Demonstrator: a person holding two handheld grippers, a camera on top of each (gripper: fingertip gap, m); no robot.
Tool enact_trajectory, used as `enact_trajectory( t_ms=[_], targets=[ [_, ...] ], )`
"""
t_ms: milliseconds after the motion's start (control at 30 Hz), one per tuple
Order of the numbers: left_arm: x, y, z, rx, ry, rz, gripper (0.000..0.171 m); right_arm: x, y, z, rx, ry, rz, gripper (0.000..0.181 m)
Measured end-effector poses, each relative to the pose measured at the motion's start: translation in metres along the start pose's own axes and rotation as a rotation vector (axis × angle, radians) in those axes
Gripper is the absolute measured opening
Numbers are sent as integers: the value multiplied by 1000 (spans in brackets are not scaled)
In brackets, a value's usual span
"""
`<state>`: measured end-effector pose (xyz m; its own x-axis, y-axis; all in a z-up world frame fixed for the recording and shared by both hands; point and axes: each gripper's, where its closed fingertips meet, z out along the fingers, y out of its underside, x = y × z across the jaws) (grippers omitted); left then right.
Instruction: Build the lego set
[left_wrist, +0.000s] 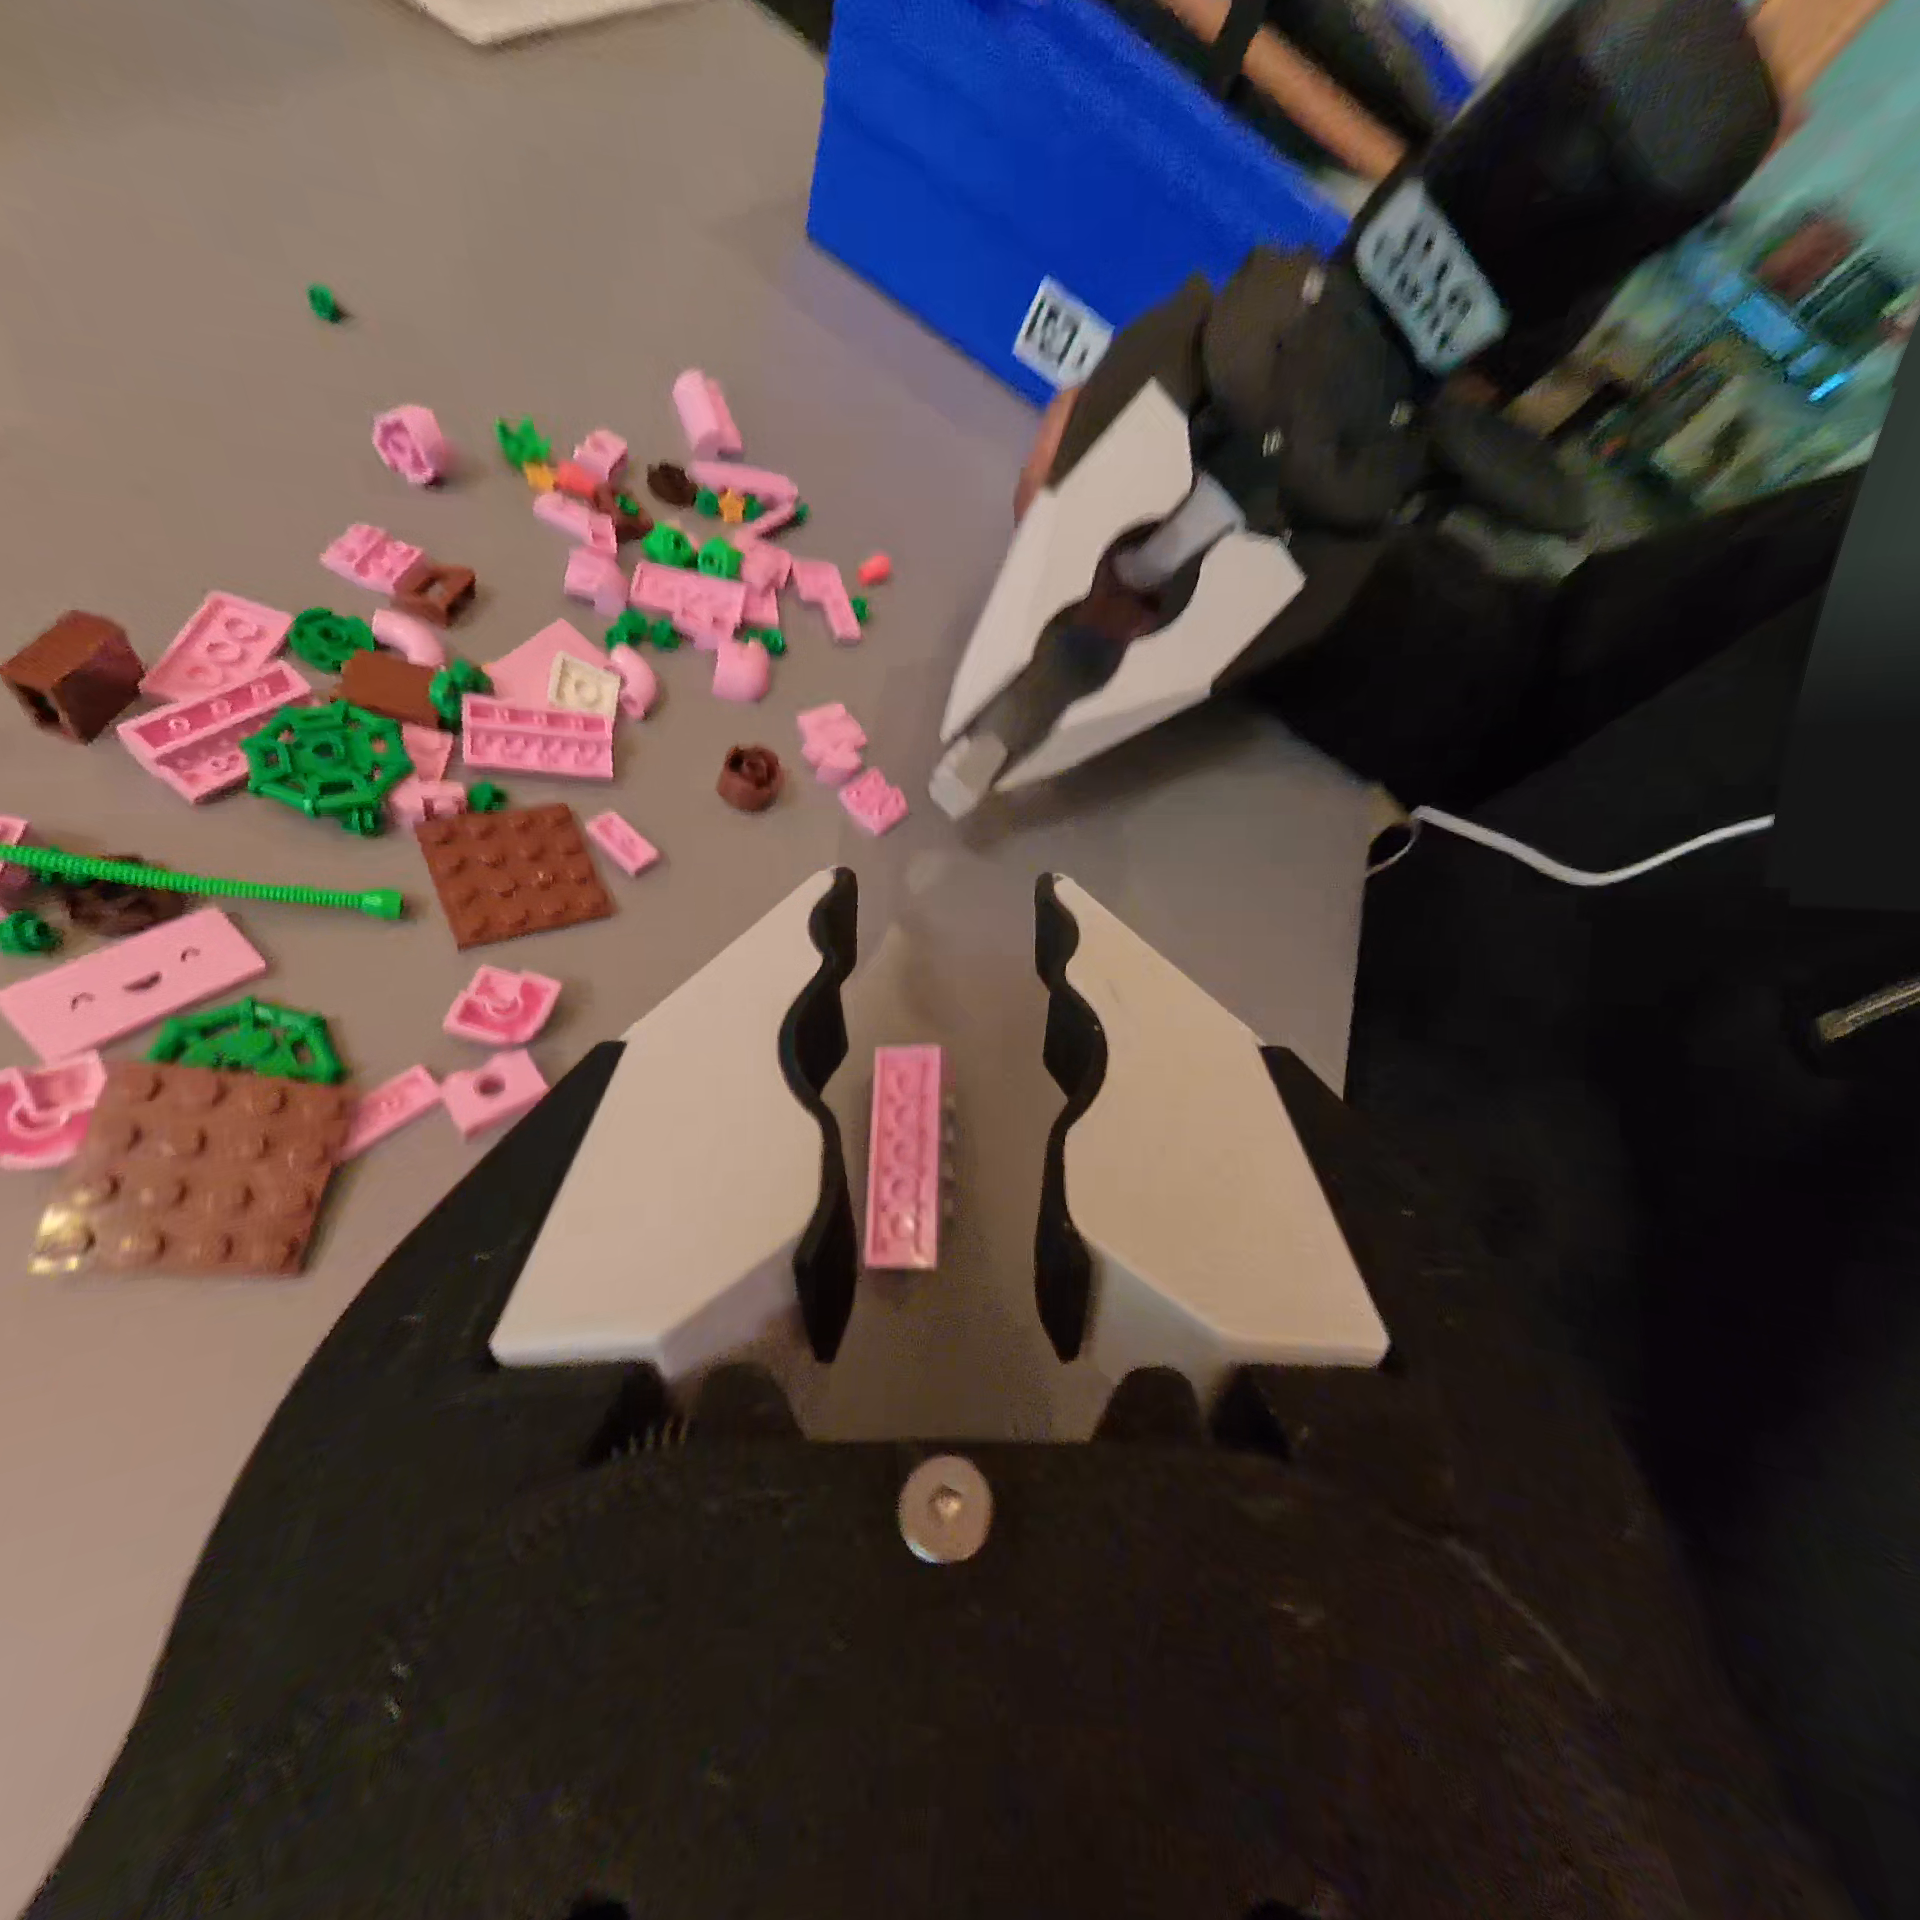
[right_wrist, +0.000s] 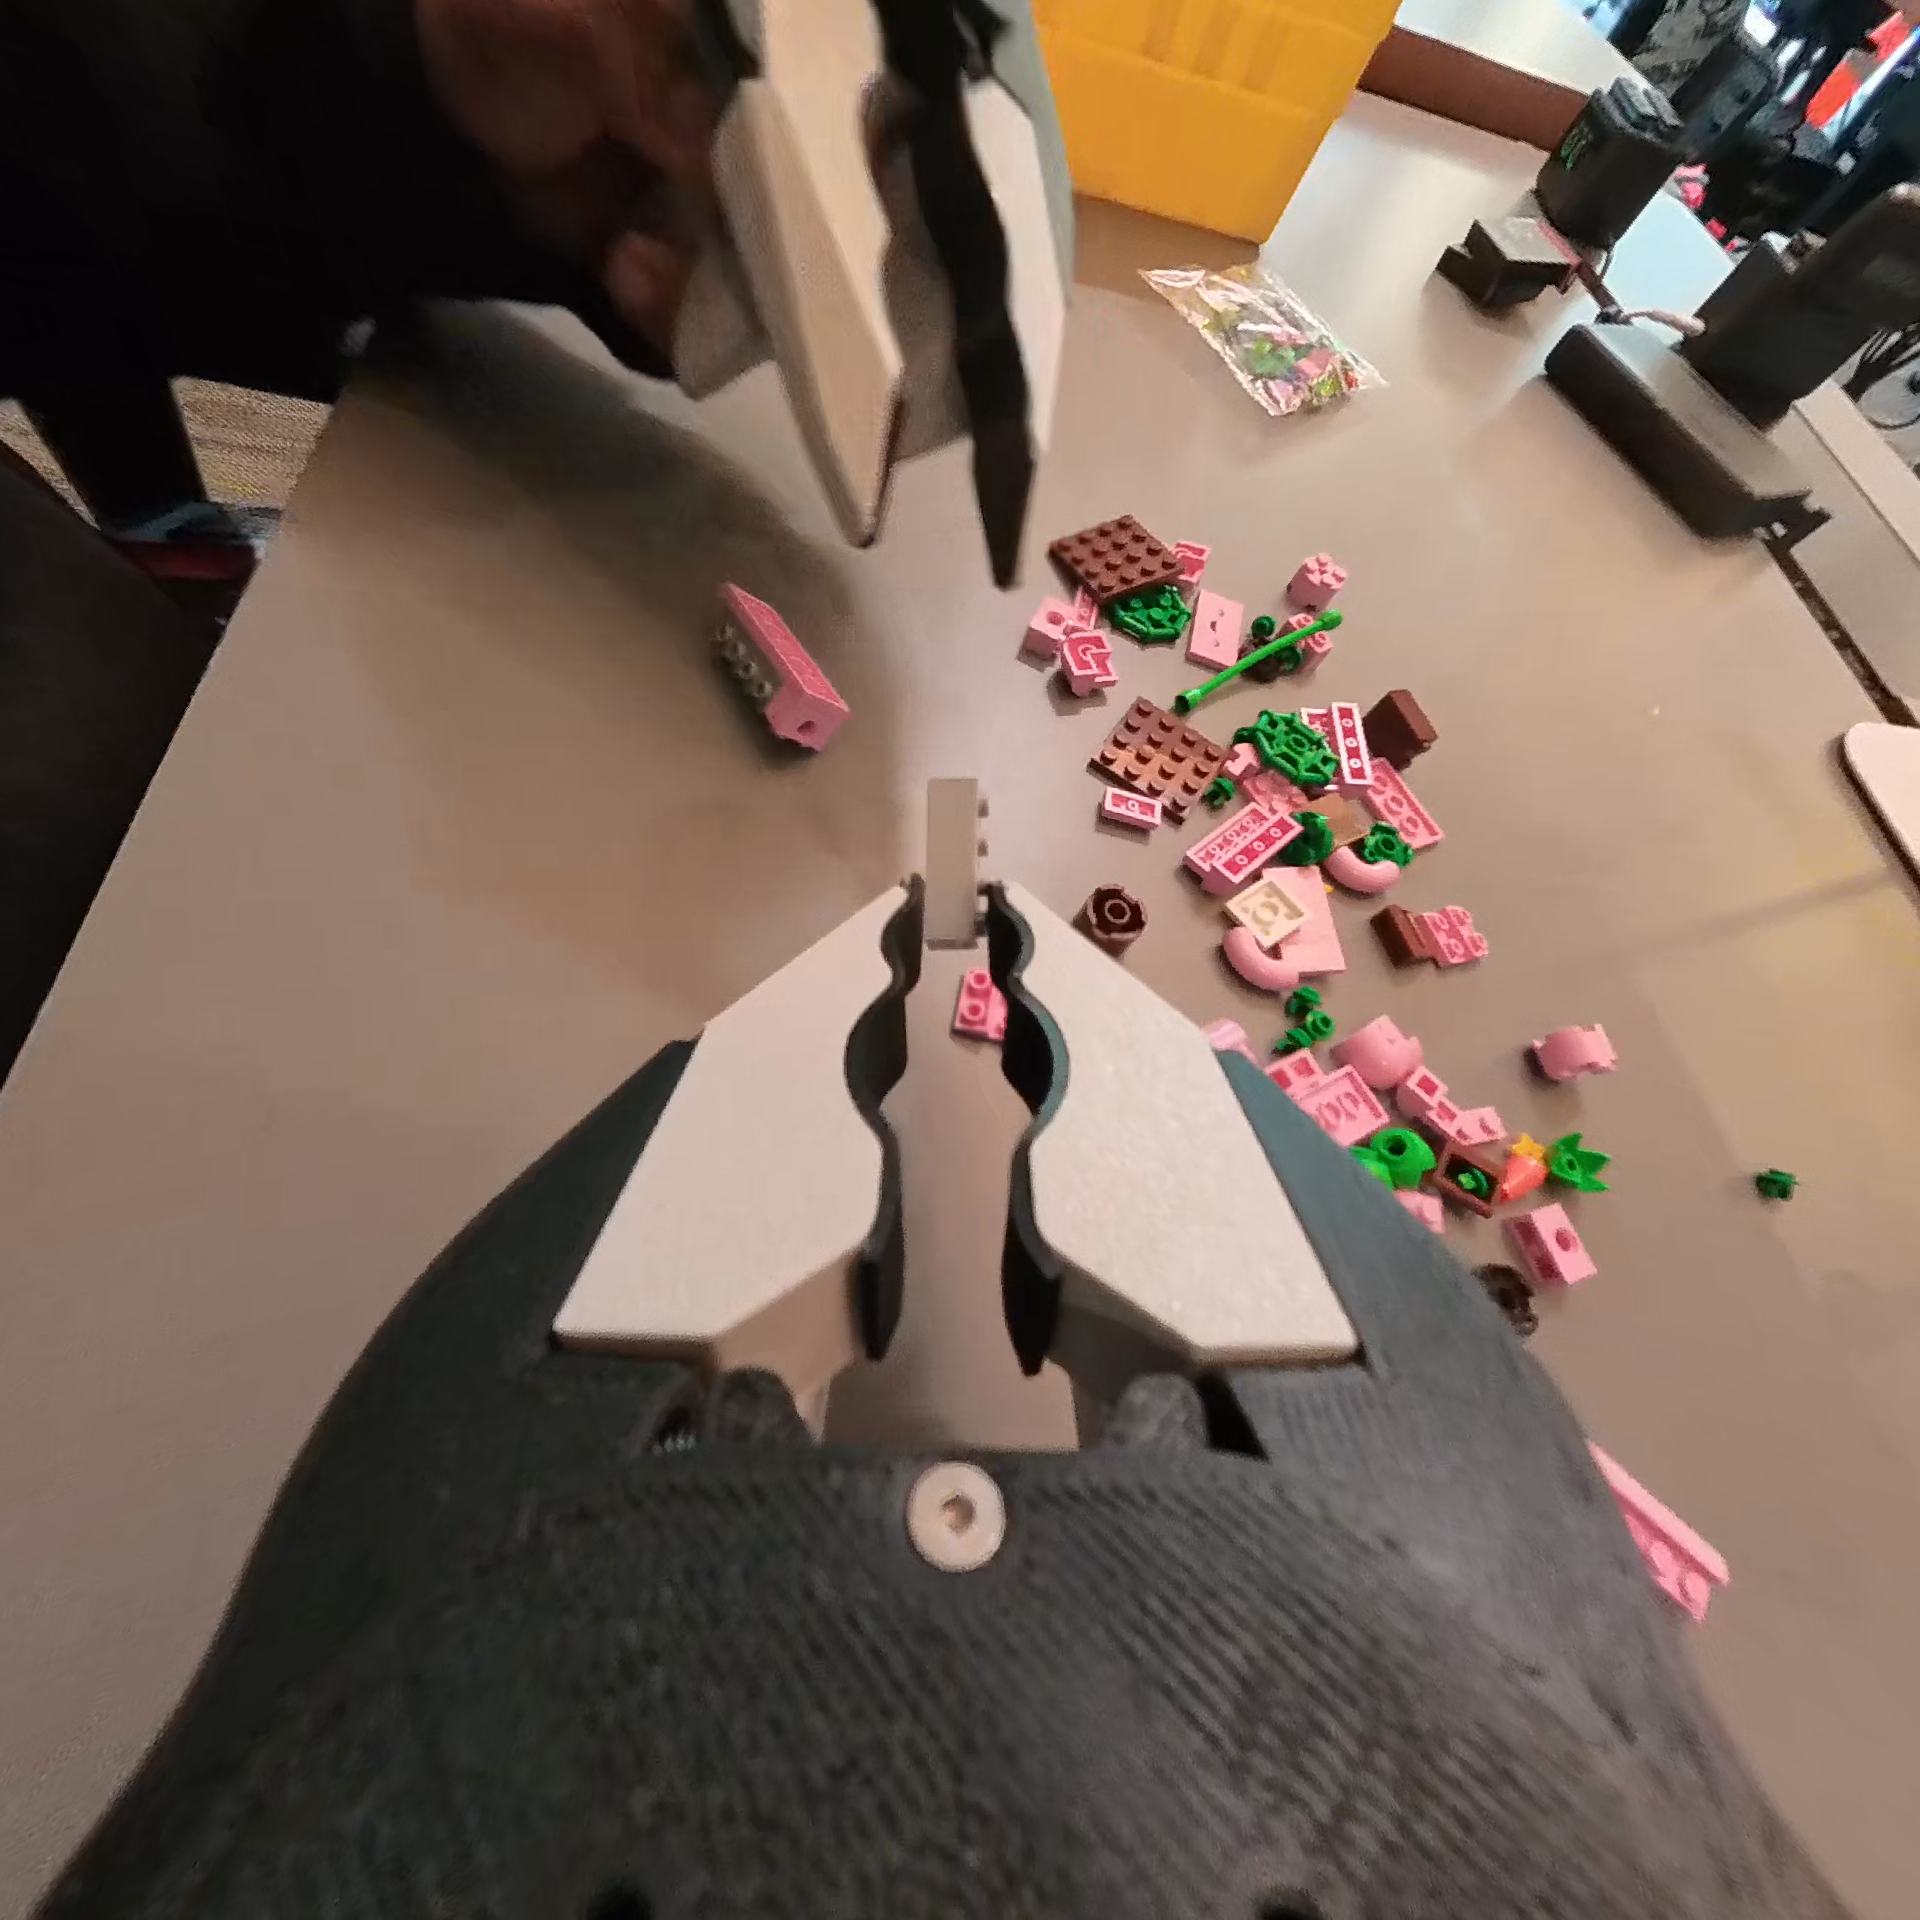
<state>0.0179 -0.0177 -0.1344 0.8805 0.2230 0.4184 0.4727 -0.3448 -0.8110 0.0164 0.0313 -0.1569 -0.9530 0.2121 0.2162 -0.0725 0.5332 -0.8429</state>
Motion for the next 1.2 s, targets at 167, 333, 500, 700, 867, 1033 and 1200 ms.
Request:
enact_trajectory(
  t_ms=[167,333,500,700,867,1033,1200],
  targets=[
    [4,33,7,-238,-227,64,36,-2,10,4,-73,-15,-8,10],
    [-11,55,8,-389,-321,78,39,-18,24,9,-171,-81,-35,11],
    [-9,65,9,-401,-270,25,20,-17,33,10,-216,-95,35,11],
    [5,41,14,-214,-155,-14,20,-10,18,7,-123,-52,52,30],
    [57,-30,10,304,316,-288,19,-16,-40,0,208,-73,147,44],
    [49,-40,11,525,376,-446,18,-31,-57,2,324,-132,179,48],
    [46,-46,7,570,326,-388,19,-30,-60,-1,349,-172,250,53]
  ],
)
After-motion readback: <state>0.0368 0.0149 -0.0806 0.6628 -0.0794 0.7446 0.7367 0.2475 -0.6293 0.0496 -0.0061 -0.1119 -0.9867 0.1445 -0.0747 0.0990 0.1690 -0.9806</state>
